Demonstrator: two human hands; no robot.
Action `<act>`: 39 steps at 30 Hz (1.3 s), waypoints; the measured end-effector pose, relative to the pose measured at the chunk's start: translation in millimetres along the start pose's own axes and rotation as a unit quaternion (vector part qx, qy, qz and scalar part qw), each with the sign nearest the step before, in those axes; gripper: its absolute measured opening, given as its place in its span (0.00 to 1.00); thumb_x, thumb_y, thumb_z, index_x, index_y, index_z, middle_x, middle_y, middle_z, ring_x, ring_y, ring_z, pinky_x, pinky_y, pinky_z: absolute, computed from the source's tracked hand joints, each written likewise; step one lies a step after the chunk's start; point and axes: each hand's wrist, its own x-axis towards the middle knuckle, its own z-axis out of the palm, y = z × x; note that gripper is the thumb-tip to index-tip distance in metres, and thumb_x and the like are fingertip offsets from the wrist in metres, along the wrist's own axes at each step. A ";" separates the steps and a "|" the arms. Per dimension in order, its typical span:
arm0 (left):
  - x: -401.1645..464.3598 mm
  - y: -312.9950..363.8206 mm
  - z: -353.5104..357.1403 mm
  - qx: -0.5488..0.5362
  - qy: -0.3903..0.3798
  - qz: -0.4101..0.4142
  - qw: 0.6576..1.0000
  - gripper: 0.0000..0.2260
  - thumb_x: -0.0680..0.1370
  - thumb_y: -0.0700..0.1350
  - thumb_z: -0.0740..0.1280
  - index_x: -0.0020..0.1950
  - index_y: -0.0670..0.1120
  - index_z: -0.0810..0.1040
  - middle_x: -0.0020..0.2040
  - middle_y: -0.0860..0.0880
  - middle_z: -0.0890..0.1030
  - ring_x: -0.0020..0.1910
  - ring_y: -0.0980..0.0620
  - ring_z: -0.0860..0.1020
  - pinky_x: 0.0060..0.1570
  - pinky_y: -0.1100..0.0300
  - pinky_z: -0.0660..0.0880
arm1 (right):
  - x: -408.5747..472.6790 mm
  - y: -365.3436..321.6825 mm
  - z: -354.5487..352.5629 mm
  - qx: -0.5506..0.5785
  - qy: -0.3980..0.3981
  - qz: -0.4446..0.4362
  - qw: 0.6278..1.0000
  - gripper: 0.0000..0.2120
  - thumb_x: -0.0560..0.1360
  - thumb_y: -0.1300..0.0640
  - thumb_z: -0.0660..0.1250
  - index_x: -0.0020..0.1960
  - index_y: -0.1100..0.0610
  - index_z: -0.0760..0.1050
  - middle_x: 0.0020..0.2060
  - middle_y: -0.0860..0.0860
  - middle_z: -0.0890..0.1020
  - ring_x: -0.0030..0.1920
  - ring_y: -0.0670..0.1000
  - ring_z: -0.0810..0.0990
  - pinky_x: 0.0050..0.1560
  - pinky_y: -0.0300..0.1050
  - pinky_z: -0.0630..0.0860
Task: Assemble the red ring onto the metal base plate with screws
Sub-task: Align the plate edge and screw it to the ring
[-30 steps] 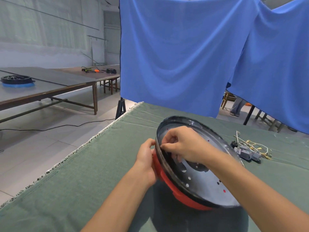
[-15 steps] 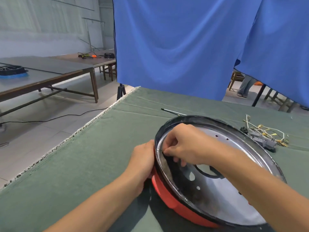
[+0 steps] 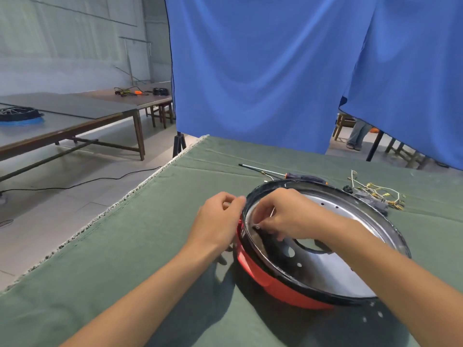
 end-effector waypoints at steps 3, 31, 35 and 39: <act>4.7 3.3 -4.5 0.076 -0.028 0.016 0.997 0.03 0.73 0.48 0.69 0.41 0.50 0.79 0.36 0.54 0.80 0.39 0.52 0.80 0.36 0.55 0.77 | -0.9 5.5 -2.6 -0.009 0.021 0.017 1.000 0.09 0.73 0.63 0.65 0.41 0.50 0.78 0.33 0.44 0.80 0.25 0.47 0.79 0.29 0.35 0.75; 46.1 37.3 -11.2 -0.085 -0.282 -0.193 0.936 0.05 0.73 0.44 0.63 0.43 0.42 0.72 0.27 0.45 0.75 0.19 0.52 0.70 0.21 0.70 0.63 | 10.2 21.6 -11.1 0.107 0.090 0.002 0.990 0.08 0.70 0.61 0.68 0.38 0.48 0.79 0.25 0.40 0.78 0.24 0.41 0.76 0.28 0.37 0.74; 45.9 32.5 -13.9 -0.109 -0.280 -0.215 0.929 0.06 0.73 0.45 0.64 0.45 0.43 0.73 0.28 0.46 0.76 0.19 0.53 0.69 0.21 0.70 0.63 | 9.4 20.1 -8.6 0.104 0.079 -0.024 0.991 0.04 0.70 0.55 0.73 0.39 0.48 0.79 0.24 0.37 0.78 0.22 0.39 0.75 0.28 0.32 0.71; 49.2 32.6 -14.2 -0.112 -0.262 -0.203 0.937 0.08 0.72 0.47 0.66 0.45 0.44 0.75 0.28 0.46 0.76 0.19 0.54 0.68 0.21 0.69 0.60 | 15.9 15.1 -8.3 0.076 0.108 -0.055 0.990 0.04 0.69 0.53 0.75 0.40 0.50 0.80 0.23 0.37 0.77 0.25 0.37 0.75 0.28 0.29 0.68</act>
